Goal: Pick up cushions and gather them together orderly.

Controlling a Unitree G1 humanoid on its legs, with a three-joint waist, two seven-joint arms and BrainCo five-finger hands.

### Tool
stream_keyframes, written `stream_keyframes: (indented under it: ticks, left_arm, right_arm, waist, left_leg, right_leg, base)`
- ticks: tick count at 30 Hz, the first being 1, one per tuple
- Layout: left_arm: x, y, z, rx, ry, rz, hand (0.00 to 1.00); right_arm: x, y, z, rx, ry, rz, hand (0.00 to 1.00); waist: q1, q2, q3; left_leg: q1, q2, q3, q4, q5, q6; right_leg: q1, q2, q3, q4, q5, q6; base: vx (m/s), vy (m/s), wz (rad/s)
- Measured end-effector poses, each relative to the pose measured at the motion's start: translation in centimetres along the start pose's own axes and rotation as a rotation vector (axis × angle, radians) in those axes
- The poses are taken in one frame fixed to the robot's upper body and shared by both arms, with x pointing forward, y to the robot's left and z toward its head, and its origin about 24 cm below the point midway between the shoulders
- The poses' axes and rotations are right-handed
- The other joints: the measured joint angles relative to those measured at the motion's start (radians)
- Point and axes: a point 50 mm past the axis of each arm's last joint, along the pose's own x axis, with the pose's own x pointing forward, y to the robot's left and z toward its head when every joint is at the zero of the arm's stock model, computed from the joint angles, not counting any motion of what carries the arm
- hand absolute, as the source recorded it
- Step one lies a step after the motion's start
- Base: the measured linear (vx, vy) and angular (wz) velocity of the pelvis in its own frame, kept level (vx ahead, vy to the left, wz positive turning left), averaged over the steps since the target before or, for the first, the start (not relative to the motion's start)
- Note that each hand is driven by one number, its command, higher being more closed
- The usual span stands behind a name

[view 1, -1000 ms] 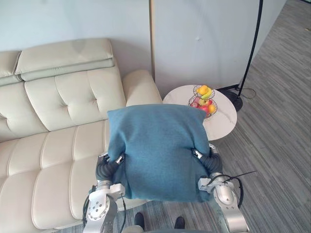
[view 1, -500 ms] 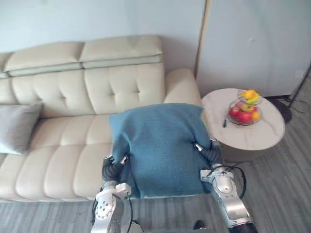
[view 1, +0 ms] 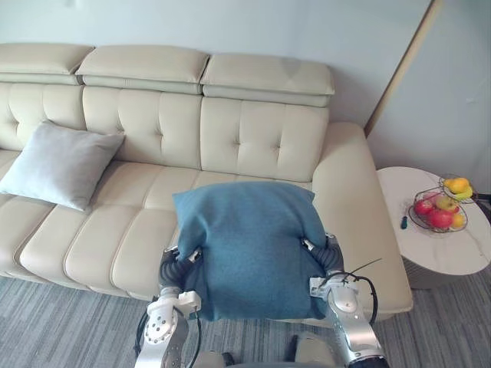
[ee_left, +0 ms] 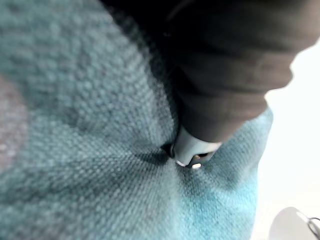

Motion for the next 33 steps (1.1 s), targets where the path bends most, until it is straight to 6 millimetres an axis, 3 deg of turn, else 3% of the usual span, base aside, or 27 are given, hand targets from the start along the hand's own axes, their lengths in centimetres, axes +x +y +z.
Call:
stream_keyframes:
  ticks: [1,2,3,5,7,8,9,11,12,13,14,18,20,24,28,33]
  left_arm:
    - [0.0,-0.8,-0.3,-0.002,0.010,-0.022,1.00]
    - [0.0,-1.0,-0.3,0.003,0.009,-0.032,1.00]
    - [0.0,-1.1,-0.3,0.002,0.010,-0.032,1.00]
    - [-0.2,-1.1,-0.3,-0.002,0.013,-0.047,1.00]
    - [-0.7,-1.0,0.0,-0.007,0.003,-0.049,1.00]
    - [-0.8,-1.1,0.1,-0.010,-0.003,-0.051,1.00]
    - [-0.7,-1.5,0.7,-0.028,-0.034,-0.059,1.00]
    - [-0.7,-1.7,1.0,-0.039,-0.048,-0.062,1.00]
    - [-0.8,-1.8,1.2,-0.044,-0.055,-0.063,1.00]
    - [-0.8,-1.8,1.2,-0.044,-0.057,-0.063,1.00]
    - [-0.6,-1.5,1.1,-0.023,-0.050,-0.061,1.00]
    - [-1.1,-0.9,0.6,0.002,-0.027,-0.050,1.00]
    - [-1.2,-0.8,0.5,0.005,-0.022,-0.048,1.00]
    - [-1.4,-0.9,0.4,0.006,-0.016,-0.049,1.00]
    - [-1.0,-1.0,0.7,0.026,-0.034,-0.036,1.00]
    - [1.2,-2.1,2.9,0.029,-0.138,-0.022,1.00]
  right_arm:
    - [-0.1,-0.8,-0.2,-0.026,0.004,-0.010,1.00]
    - [-0.5,-1.0,-0.2,-0.026,0.006,-0.016,1.00]
    - [-0.7,-1.0,-0.2,-0.024,0.004,-0.018,1.00]
    - [-2.1,-1.4,1.1,-0.008,-0.051,-0.041,1.00]
    - [-2.3,-1.4,2.4,0.009,-0.103,-0.050,1.00]
    - [-2.4,-1.4,2.7,0.012,-0.119,-0.051,1.00]
    - [-2.3,-1.4,3.8,0.022,-0.169,-0.057,1.00]
    - [-2.3,-1.4,3.9,0.024,-0.174,-0.063,1.00]
    - [-2.4,-1.4,3.9,0.023,-0.173,-0.067,1.00]
    - [-2.4,-1.5,3.8,0.022,-0.172,-0.068,1.00]
    - [-2.4,-1.0,3.1,0.047,-0.135,-0.075,1.00]
    - [-3.0,-0.5,2.4,0.046,-0.099,-0.085,1.00]
    - [-3.0,-0.4,2.4,0.039,-0.100,-0.082,1.00]
    - [-2.9,-0.4,2.0,0.011,-0.088,-0.077,1.00]
    - [-2.1,-0.1,0.7,-0.021,-0.031,-0.065,1.00]
    - [0.6,0.6,3.4,-0.049,-0.128,-0.063,1.00]
  waist:
    - [-0.004,0.038,-0.001]
    - [-0.004,0.045,-0.002]
    - [-0.005,0.045,-0.002]
    - [0.009,0.051,0.003]
    - [0.038,0.044,-0.001]
    - [0.045,0.041,-0.003]
    - [0.062,0.040,-0.003]
    - [0.066,0.041,-0.006]
    - [0.070,0.051,-0.011]
    - [0.070,0.058,-0.016]
    - [0.065,0.027,-0.028]
    - [0.069,-0.017,-0.056]
    - [0.068,-0.026,-0.066]
    - [0.068,-0.018,-0.084]
    - [0.068,-0.008,-0.092]
    - [0.071,-0.011,-0.062]
  left_leg:
    - [-0.002,0.023,-0.018,0.034,-0.026,-0.008]
    - [-0.009,0.037,-0.031,0.074,-0.029,-0.013]
    - [-0.015,0.043,-0.030,0.102,-0.029,-0.013]
    - [-0.120,0.133,-0.020,0.465,-0.021,-0.008]
    - [-0.181,0.202,-0.026,0.609,-0.044,0.000]
    - [-0.194,0.217,-0.033,0.615,-0.049,-0.007]
    - [-0.235,0.247,-0.096,0.540,-0.069,-0.039]
    - [-0.217,0.226,-0.194,0.381,-0.066,-0.048]
    - [-0.163,0.205,-0.276,0.201,-0.001,-0.072]
    - [-0.146,0.204,-0.299,0.152,0.028,-0.106]
    - [-0.118,0.170,-0.294,0.129,0.023,-0.132]
    - [-0.066,0.126,-0.223,0.080,0.025,-0.127]
    - [-0.044,0.120,-0.203,0.055,0.029,-0.121]
    - [-0.015,0.123,-0.167,0.000,0.041,-0.114]
    - [-0.023,0.126,-0.143,-0.049,0.074,-0.118]
    - [-0.127,0.125,-0.135,-0.063,0.115,-0.112]
  right_leg:
    - [0.027,0.020,-0.009,-0.018,0.004,-0.029]
    - [0.062,0.025,-0.031,-0.047,-0.001,-0.026]
    - [0.075,0.027,-0.037,-0.060,-0.001,-0.026]
    - [0.201,0.059,-0.038,-0.151,-0.006,-0.032]
    - [0.252,0.073,0.015,-0.176,-0.014,-0.031]
    - [0.257,0.073,0.027,-0.179,-0.014,-0.030]
    - [0.266,0.058,0.072,-0.180,-0.013,-0.030]
    - [0.268,0.043,0.107,-0.175,-0.012,-0.021]
    - [0.265,0.038,0.134,-0.162,-0.023,0.017]
    - [0.265,0.043,0.146,-0.161,-0.029,0.038]
    - [0.263,0.017,0.183,-0.167,-0.041,0.082]
    - [0.272,-0.032,0.241,-0.205,-0.013,0.120]
    - [0.280,-0.038,0.255,-0.217,-0.009,0.125]
    - [0.268,-0.036,0.287,-0.234,-0.006,0.125]
    - [0.243,-0.020,0.314,-0.284,0.041,0.116]
    - [0.142,-0.016,0.323,-0.308,0.100,0.113]
  base:
    - [0.37,0.057,0.34]
    - [0.38,0.044,0.33]
    - [0.36,0.006,0.39]
    - [0.41,0.017,0.16]
    - [0.27,0.068,-0.53]
    - [0.30,0.150,-0.99]
    - [0.27,0.222,-0.80]
    - [0.23,0.270,-0.76]
    - [0.11,0.211,-0.59]
    - [0.24,0.399,-0.61]
    - [0.16,0.244,-0.36]
    - [0.11,0.205,-0.40]
    - [0.02,0.062,-0.36]
    - [-0.02,-0.027,-0.27]
    - [-0.03,-0.023,-0.22]
    - [-0.07,-0.017,-0.07]
